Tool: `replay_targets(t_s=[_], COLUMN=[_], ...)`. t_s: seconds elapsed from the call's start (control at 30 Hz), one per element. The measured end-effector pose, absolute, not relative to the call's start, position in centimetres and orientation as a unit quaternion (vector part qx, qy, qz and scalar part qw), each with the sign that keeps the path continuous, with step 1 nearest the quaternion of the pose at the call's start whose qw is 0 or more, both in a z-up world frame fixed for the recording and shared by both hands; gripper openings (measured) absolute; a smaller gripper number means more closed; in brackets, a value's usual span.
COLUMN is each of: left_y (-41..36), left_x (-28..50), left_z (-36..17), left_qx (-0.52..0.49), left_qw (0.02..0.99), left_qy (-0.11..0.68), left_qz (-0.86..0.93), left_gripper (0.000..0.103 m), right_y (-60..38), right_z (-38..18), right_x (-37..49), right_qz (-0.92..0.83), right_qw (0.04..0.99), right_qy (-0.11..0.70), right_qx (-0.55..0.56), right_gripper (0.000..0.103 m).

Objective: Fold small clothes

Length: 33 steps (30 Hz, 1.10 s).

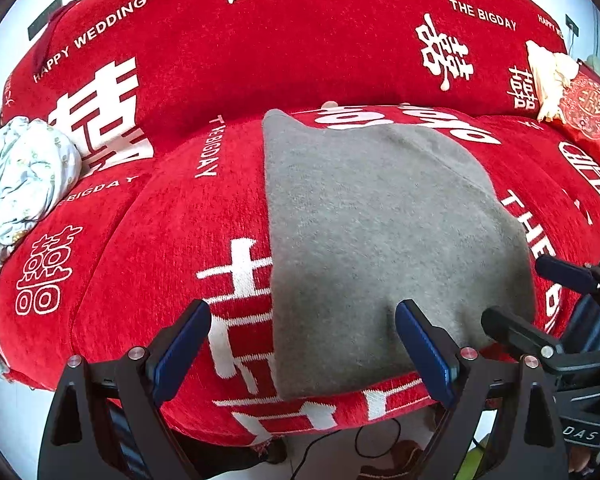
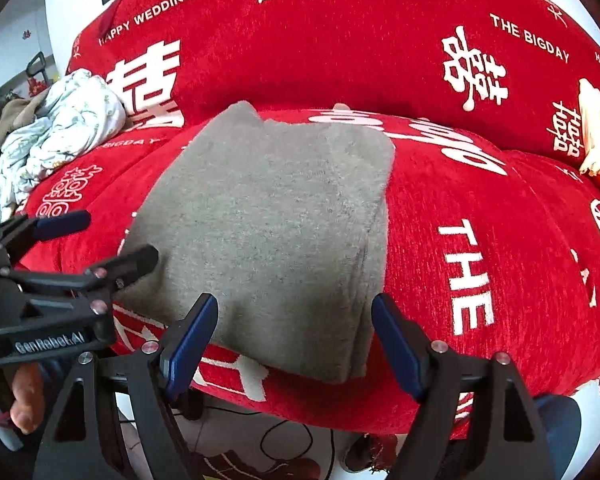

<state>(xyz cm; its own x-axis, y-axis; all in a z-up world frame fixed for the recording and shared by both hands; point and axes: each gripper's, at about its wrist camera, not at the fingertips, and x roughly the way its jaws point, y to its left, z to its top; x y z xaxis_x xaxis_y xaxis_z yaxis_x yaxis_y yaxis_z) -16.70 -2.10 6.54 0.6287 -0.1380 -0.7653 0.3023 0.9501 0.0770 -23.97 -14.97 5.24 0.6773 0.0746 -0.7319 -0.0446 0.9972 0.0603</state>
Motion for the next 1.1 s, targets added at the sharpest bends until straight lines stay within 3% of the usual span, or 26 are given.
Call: replay_targets(t_s=[1.1], left_y=[-0.9], left_x=[-20.4], left_z=[10.9], left_qx=[0.077], left_qw=[0.933], left_qy=[0.336], left_qz=[-0.098], left_gripper=[0.094], right_y=[-13.5], right_z=[9.6], right_x=[-26.5], right_qz=[0.006], right_qw=[0.938], right_qy=[0.346], right_qx=[-0.021], right_gripper=[0.083])
